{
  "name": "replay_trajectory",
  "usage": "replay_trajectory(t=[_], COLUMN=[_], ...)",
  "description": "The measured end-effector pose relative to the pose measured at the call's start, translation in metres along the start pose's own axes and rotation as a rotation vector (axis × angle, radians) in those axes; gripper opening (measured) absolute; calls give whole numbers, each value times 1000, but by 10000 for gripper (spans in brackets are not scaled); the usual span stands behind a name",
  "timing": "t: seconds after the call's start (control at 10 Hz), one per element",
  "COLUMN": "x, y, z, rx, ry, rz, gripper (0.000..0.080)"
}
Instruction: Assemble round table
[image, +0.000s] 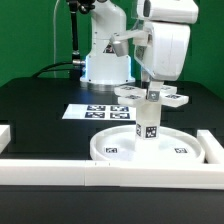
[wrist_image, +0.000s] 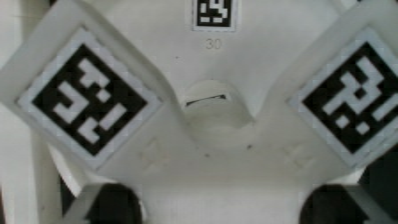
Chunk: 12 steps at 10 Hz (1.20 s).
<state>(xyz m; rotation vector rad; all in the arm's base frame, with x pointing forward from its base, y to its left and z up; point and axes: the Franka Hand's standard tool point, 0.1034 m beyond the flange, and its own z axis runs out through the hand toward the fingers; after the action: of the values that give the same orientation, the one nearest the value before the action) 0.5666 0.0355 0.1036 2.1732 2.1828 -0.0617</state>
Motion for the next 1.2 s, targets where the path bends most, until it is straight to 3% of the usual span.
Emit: replay_trajectory(t=[0.6, 0.9, 1.2], x=[1, 3, 2], y=[-3, -4, -4], z=[1, 1, 1], rx=[13, 37, 48], ry=[34, 45, 49], rz=[709, 1092, 1308], gripper=[442, 442, 442])
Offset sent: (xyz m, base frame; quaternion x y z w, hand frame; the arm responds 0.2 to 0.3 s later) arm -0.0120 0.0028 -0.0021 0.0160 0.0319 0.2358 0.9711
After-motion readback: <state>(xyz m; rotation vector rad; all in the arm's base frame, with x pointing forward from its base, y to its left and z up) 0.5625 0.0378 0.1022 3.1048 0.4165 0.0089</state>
